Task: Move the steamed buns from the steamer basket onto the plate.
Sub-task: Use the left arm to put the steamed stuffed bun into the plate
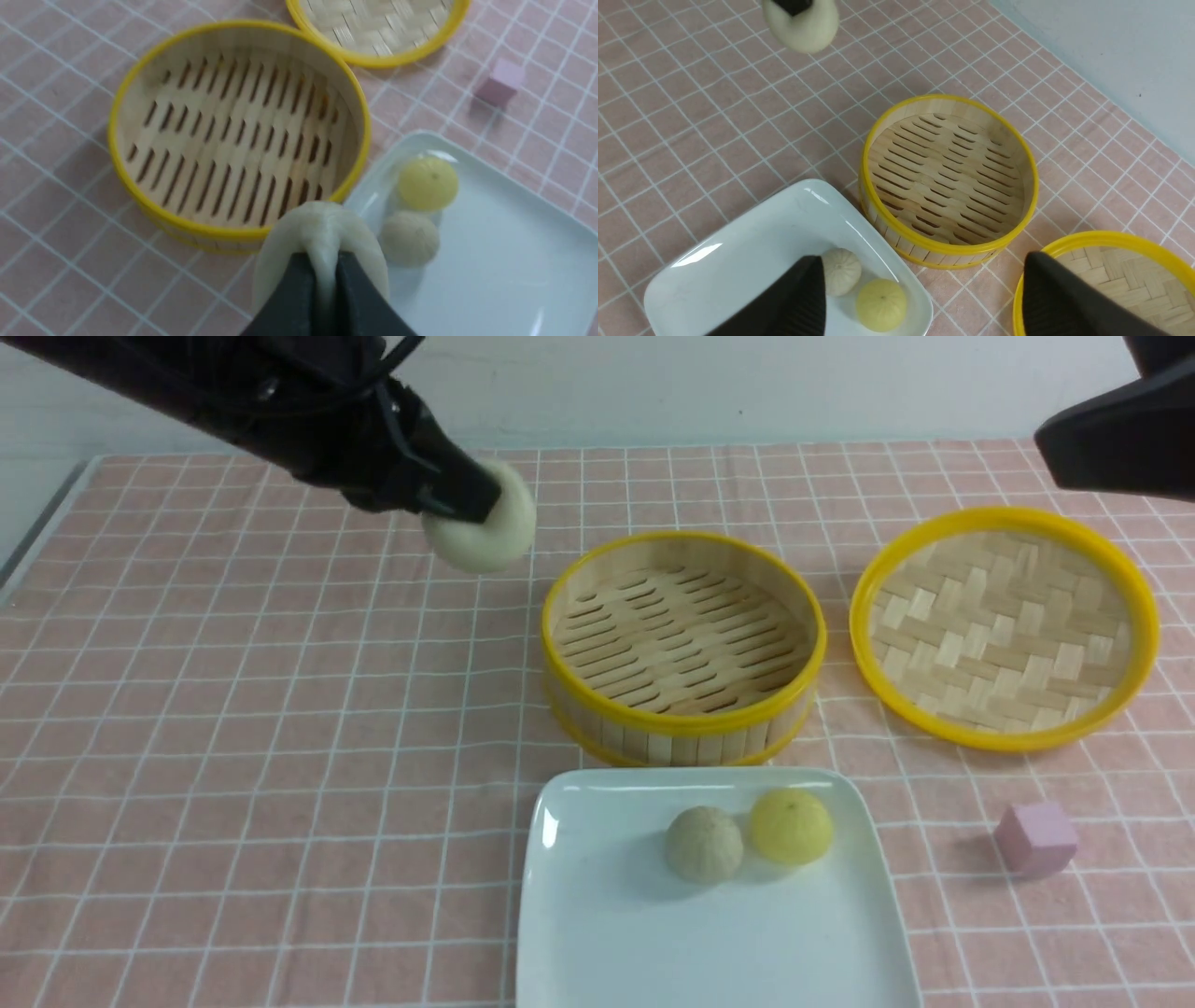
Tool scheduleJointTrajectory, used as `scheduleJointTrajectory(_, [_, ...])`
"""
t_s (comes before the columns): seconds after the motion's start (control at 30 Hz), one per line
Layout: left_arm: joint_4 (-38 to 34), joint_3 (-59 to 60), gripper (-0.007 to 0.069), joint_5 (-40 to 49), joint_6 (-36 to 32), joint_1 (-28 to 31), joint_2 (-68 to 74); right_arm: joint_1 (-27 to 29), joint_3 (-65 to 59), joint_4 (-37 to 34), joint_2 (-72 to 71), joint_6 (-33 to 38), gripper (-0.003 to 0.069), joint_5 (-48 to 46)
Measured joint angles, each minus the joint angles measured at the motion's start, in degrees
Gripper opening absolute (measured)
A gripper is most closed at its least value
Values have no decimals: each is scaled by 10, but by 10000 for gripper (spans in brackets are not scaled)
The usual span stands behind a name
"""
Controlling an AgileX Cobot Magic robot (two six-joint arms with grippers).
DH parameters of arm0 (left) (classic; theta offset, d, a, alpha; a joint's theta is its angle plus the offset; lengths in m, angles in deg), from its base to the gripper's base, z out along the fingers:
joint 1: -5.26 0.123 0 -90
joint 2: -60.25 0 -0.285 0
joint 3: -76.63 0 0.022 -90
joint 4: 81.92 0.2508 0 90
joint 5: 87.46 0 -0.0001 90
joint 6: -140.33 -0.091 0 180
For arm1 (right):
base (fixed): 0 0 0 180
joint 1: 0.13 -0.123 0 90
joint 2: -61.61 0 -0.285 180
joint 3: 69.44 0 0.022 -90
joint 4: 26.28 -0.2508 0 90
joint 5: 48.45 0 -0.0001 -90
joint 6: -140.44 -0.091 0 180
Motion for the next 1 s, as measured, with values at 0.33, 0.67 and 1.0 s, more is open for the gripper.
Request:
scheduleJointTrajectory(0.33, [79, 37, 34, 47, 53, -109, 60, 0, 0, -2, 0, 0, 549, 3])
scheduleJointTrajectory(0.67, [106, 56, 34, -2, 66, -154, 169, 0, -1, -3, 0, 0, 549, 2])
scheduleJointTrajectory(1.0, [98, 56, 36, -36, 67, -154, 238, 0, -1, -3, 0, 0, 549, -1])
